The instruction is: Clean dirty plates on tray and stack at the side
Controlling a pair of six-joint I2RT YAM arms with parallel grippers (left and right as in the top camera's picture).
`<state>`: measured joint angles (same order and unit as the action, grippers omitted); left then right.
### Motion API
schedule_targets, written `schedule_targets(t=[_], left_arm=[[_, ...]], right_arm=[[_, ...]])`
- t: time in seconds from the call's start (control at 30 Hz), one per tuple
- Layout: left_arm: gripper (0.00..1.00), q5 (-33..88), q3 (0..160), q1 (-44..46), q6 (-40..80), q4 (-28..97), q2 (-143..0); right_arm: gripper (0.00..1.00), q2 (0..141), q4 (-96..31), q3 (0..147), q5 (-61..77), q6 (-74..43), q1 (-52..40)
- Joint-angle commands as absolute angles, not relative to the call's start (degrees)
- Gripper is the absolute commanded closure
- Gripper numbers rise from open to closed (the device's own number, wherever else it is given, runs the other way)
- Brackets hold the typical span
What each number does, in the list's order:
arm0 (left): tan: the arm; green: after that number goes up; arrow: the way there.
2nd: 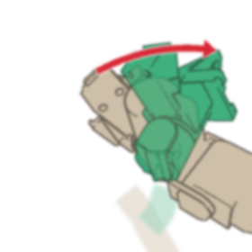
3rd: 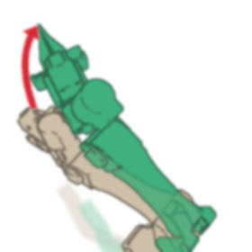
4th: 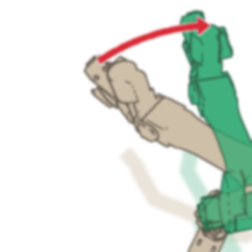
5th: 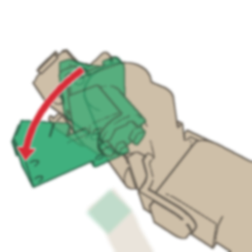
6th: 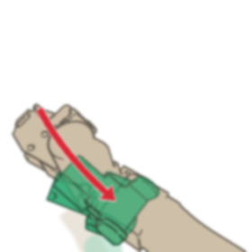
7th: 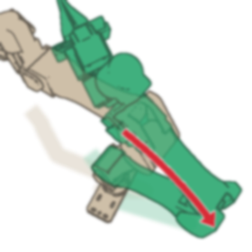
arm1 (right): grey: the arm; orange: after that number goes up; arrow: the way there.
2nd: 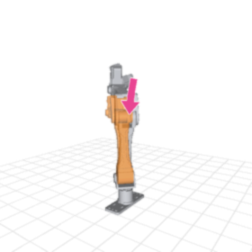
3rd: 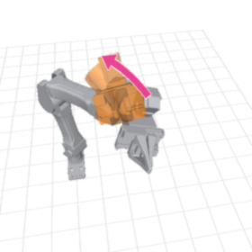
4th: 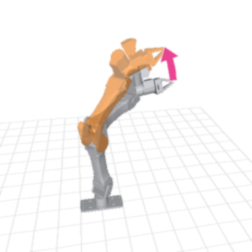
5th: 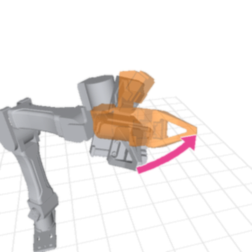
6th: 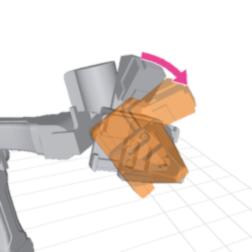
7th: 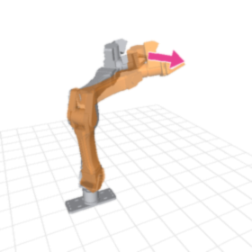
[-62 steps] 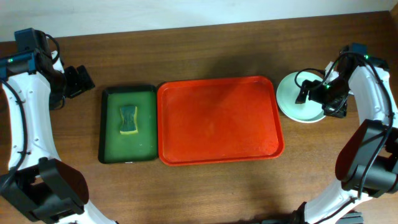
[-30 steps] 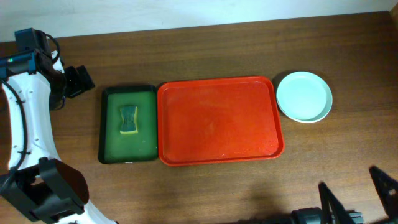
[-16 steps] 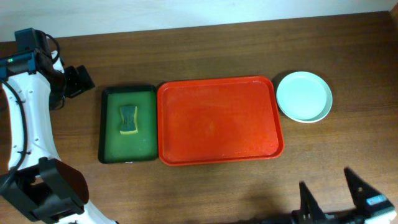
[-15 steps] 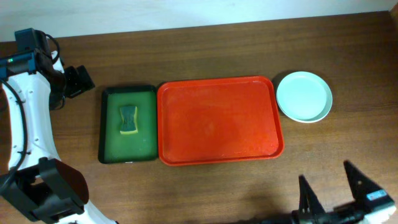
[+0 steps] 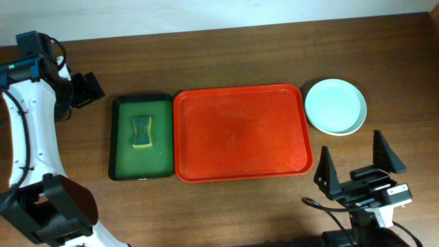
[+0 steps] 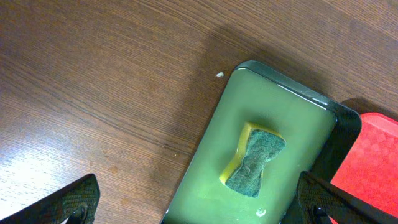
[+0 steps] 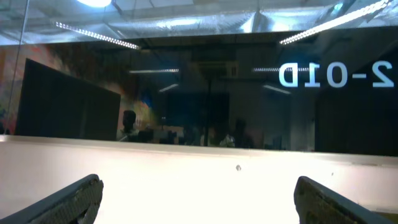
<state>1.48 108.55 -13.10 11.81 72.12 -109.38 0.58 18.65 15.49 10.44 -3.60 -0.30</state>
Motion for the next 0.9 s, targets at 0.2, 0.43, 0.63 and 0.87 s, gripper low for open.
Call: schedule_targets(t=[0.2, 0.43, 0.63, 0.87], left_arm=[[0.01, 1.7, 109.0, -13.3, 12.0, 72.1, -108.6], [0.01, 1.7, 109.0, -13.2, 12.0, 72.1, -108.6], [0.01, 1.7, 109.0, -13.3, 12.0, 72.1, -108.6], [0.01, 1.7, 109.0, -13.3, 12.0, 72.1, -108.6]], right_arm=[[0.02, 0.3, 23.0, 6.0, 9.9, -3.4, 0.1], [0.02, 0.2, 16.9, 0.3, 9.9, -3.4, 0.1], [0.02, 0.2, -3.7, 0.3, 9.5, 1.2, 0.0], [0.02, 0.2, -3.7, 0.3, 9.3, 7.1, 0.0]])
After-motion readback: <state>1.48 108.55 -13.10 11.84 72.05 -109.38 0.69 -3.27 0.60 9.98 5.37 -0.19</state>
